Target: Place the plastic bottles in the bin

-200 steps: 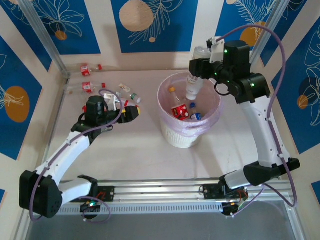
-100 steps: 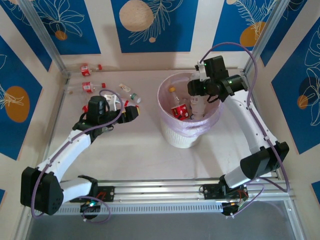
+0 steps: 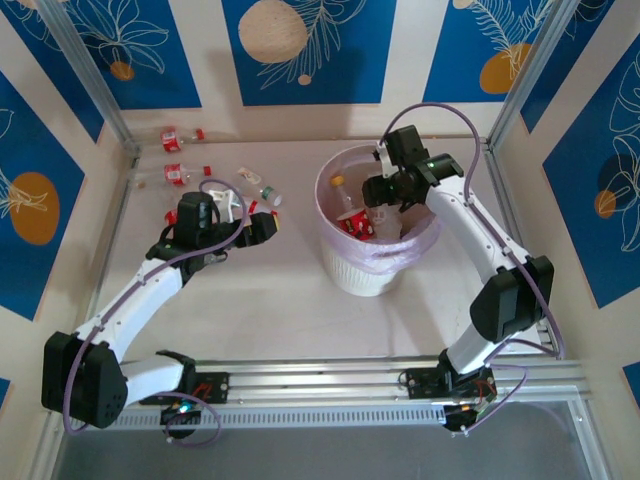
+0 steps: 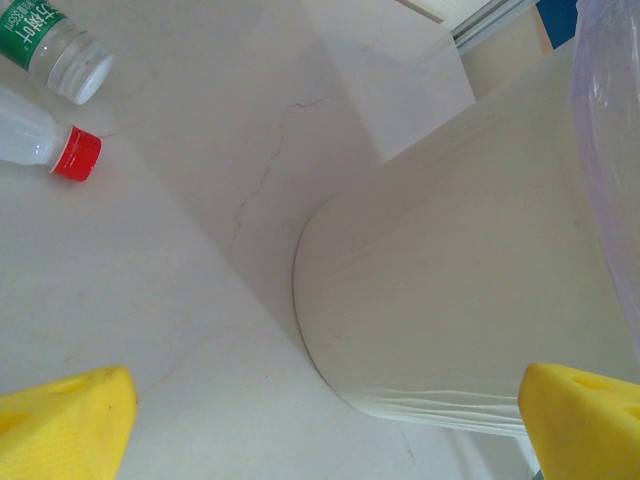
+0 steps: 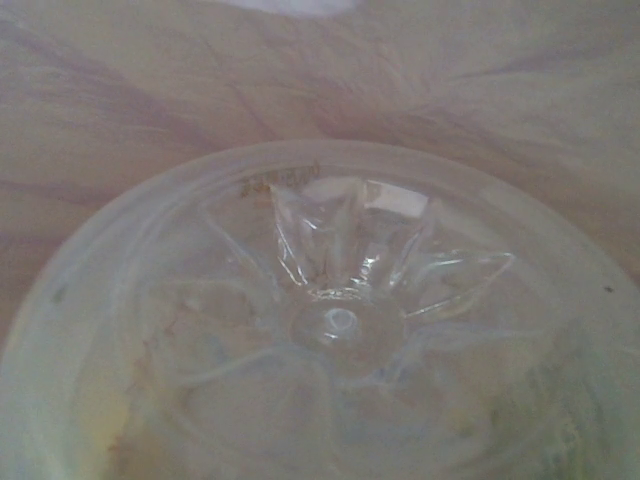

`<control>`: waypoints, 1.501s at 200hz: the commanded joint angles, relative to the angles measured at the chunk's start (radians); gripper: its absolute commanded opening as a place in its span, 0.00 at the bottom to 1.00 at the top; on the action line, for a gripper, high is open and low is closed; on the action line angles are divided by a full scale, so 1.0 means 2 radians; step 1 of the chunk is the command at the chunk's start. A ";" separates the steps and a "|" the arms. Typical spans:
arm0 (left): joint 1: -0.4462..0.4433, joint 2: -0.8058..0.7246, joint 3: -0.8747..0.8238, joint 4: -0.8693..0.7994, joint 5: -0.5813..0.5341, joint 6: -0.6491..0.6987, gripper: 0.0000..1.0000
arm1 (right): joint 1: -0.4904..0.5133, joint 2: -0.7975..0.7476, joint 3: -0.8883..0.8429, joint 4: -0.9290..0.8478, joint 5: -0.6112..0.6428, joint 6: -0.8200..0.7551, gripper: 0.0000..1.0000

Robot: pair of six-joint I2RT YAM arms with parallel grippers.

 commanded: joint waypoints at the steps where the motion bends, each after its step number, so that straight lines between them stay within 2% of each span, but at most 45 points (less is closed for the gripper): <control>1: 0.005 -0.003 0.007 -0.004 -0.004 0.006 0.97 | 0.005 0.006 -0.015 0.024 -0.014 0.015 0.67; 50: 0.010 -0.006 0.007 -0.012 -0.005 0.009 0.97 | 0.006 0.005 -0.029 0.038 -0.029 0.025 0.83; 113: 0.015 -0.009 0.007 -0.016 -0.006 0.010 0.97 | 0.010 -0.036 -0.020 0.040 -0.035 0.022 0.97; 138: 0.017 -0.004 0.011 -0.019 -0.008 0.013 0.97 | 0.015 -0.055 -0.013 0.035 -0.037 0.020 1.00; 185: 0.021 0.013 0.031 -0.034 -0.017 0.027 0.97 | 0.022 -0.084 -0.003 0.030 -0.045 0.017 0.99; 214: 0.029 0.030 0.056 -0.065 -0.049 0.043 0.97 | 0.022 -0.115 -0.014 0.049 -0.067 0.024 1.00; 226: 0.032 0.041 0.070 -0.077 -0.061 0.049 0.97 | 0.021 -0.119 -0.019 0.061 -0.069 0.024 0.94; 267: 0.034 0.058 0.083 -0.073 -0.059 0.046 0.97 | 0.021 -0.084 -0.008 0.041 -0.049 0.023 0.63; 300: 0.037 0.055 0.081 -0.077 -0.065 0.047 0.97 | 0.018 -0.050 -0.007 0.053 -0.044 0.019 0.57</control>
